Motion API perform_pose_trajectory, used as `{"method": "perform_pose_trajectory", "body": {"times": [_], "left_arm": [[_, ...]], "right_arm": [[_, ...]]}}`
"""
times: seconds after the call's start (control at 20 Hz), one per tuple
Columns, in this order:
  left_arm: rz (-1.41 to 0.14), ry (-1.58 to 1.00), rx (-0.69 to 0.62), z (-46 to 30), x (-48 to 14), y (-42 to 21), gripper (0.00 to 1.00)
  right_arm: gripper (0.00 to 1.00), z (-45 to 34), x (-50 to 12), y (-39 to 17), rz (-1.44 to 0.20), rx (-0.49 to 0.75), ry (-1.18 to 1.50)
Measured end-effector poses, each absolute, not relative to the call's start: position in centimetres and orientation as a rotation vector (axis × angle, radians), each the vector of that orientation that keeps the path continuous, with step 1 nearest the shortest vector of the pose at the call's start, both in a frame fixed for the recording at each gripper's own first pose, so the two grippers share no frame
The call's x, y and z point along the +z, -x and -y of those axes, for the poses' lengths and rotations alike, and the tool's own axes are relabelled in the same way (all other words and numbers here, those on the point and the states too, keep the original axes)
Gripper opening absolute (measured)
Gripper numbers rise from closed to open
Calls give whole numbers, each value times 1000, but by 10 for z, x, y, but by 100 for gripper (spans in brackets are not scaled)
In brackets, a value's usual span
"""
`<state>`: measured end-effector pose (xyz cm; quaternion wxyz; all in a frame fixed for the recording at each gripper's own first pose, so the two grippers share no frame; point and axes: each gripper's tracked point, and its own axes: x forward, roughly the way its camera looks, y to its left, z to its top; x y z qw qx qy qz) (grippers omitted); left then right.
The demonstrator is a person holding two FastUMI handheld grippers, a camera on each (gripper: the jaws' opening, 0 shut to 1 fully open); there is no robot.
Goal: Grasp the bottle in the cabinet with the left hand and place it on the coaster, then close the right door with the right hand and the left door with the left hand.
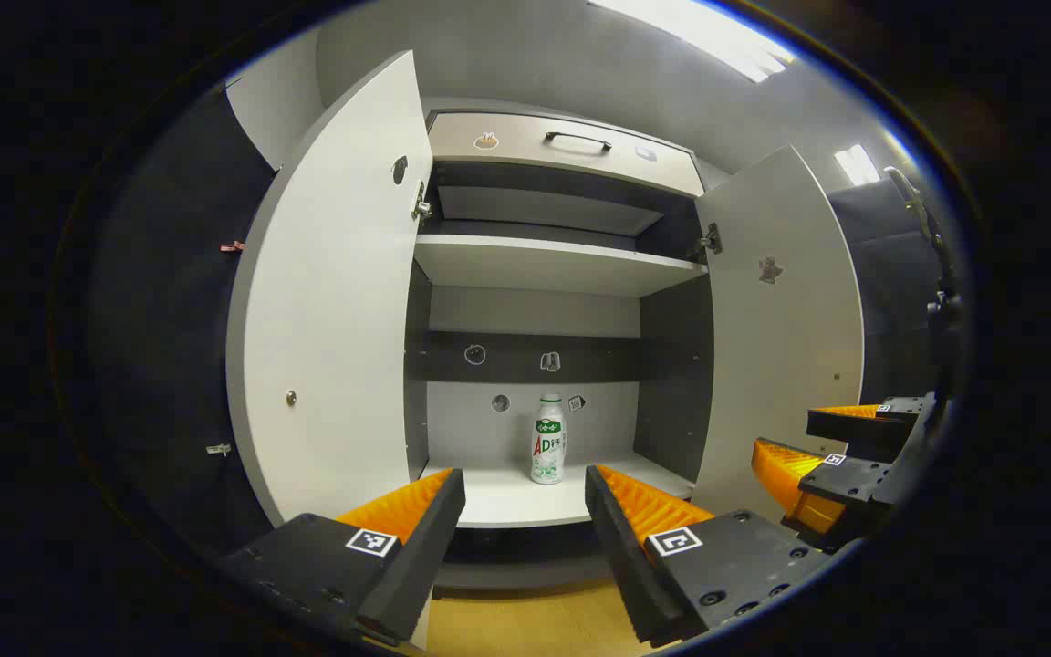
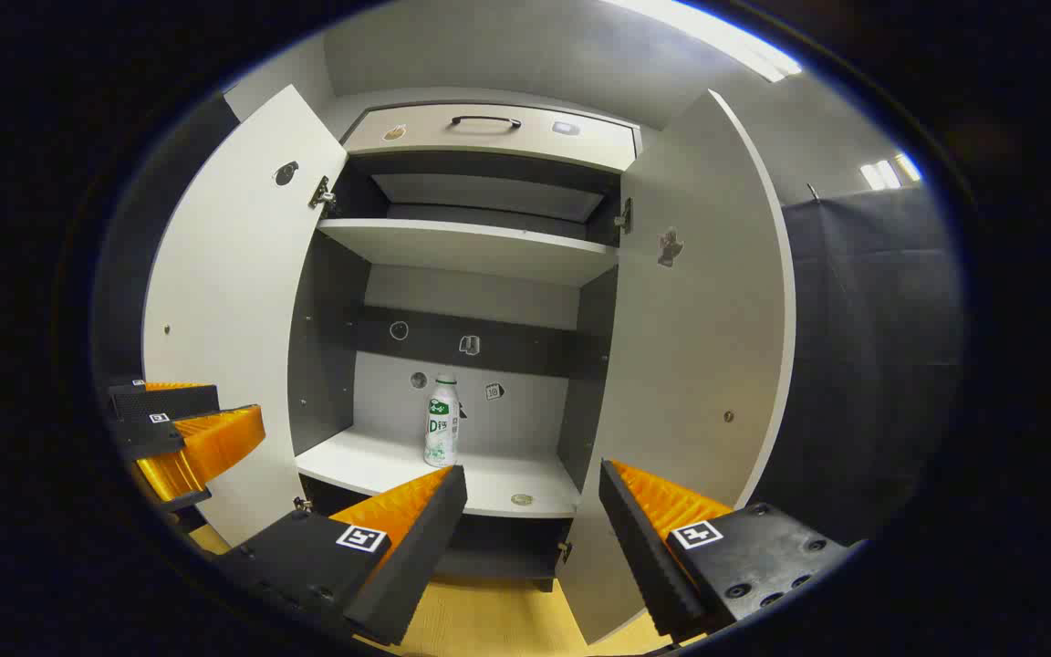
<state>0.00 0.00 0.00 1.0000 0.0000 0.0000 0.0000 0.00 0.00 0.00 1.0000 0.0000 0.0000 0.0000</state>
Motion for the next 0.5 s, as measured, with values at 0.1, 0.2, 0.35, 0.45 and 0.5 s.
{"method": "perform_pose_trajectory", "body": {"times": [0.1, 0.2, 0.35, 0.45, 0.5], "left_arm": [[-3, 2, -2, 0, -1, 0, 85], [-2, 4, -6, -1, -1, -1, 85], [0, 8, -10, 0, 0, -1, 84], [1, 9, -13, 2, 0, -1, 85], [1, 6, -12, 1, 0, -2, 85]], "right_arm": [[97, -2, 1, 2, 3, 2, -2], [97, -2, 1, 2, 4, 2, -4], [97, -1, 0, 2, 1, -2, 6], [97, 0, 0, 1, 0, -5, 8], [97, 0, -1, 1, -1, -4, 6]]}}
